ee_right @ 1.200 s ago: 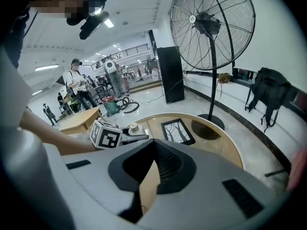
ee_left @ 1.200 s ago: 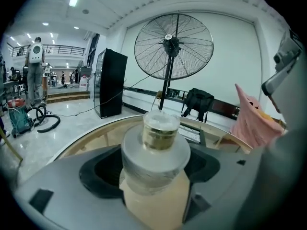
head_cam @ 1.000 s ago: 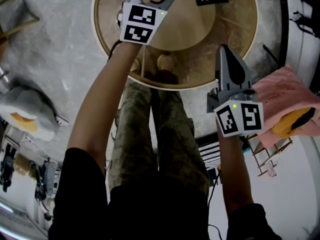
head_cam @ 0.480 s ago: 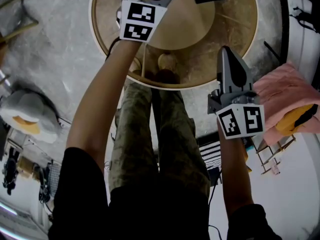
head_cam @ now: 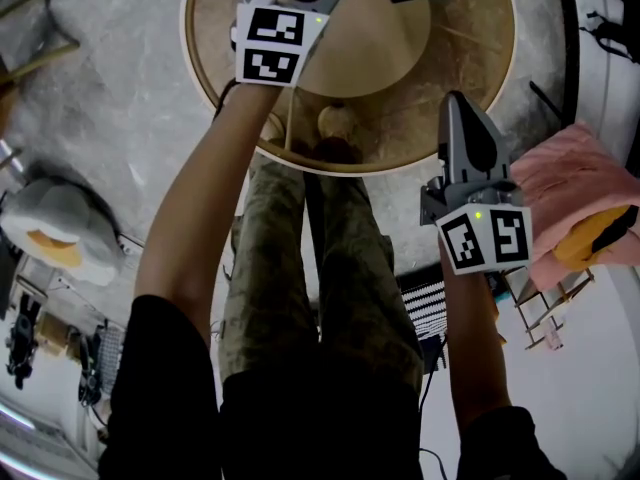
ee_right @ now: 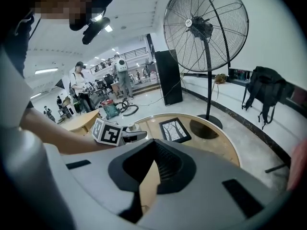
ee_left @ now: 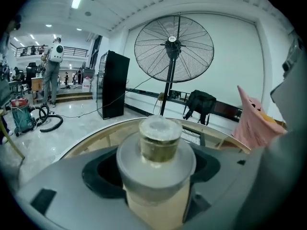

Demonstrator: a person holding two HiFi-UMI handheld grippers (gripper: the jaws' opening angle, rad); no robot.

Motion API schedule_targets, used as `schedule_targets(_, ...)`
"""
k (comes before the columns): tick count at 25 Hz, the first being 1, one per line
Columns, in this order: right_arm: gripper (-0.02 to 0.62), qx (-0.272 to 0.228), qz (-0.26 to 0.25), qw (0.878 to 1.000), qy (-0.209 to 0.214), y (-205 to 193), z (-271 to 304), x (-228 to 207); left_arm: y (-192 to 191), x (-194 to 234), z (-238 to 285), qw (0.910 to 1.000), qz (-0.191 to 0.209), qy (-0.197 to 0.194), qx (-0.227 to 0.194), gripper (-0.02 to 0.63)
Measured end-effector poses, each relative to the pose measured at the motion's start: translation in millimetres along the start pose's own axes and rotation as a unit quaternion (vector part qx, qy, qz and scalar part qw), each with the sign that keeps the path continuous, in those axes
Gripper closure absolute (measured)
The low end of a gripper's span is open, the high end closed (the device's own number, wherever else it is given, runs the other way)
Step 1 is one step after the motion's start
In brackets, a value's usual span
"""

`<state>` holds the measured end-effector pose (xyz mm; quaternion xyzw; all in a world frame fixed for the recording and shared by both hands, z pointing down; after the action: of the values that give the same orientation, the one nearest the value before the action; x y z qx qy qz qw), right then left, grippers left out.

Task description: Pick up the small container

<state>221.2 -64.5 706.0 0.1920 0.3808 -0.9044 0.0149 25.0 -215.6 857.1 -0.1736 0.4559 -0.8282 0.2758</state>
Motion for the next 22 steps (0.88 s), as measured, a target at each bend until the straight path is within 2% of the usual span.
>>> schedule_targets(10, 0.578, -0.025, -0.003, 1.000, -0.001, 27, -18, 11, 39, -13, -59, 0.9995, -0.017, -0.003, -0.025, 0.244)
schedule_targets(17, 0.578, -0.050, -0.012, 0.999, 0.010, 64, -55, 52, 91, -21, -130, 0.9982, -0.038, -0.001, -0.046, 0.244)
schedule_targets(19, 0.578, -0.051, -0.015, 0.999, 0.012, 73, -69, 65, 107, -25, -149, 0.9981, -0.034, -0.006, -0.050, 0.244)
schedule_targets(22, 0.578, -0.062, -0.020, 0.998, 0.015, 90, -90, 79, 132, -33, -173, 0.9983, -0.007, -0.015, -0.057, 0.244)
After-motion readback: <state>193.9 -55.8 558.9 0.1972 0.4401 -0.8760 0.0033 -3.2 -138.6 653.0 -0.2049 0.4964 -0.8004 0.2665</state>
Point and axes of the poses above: the fingertips, and each gripper's own axes: z forward along the fingers, x to its left, y out of its top, the point moved 7 cm from there along -z, backward along the fingers, and after that the axes turned 10 degrees about z, right-handed, at the moved point
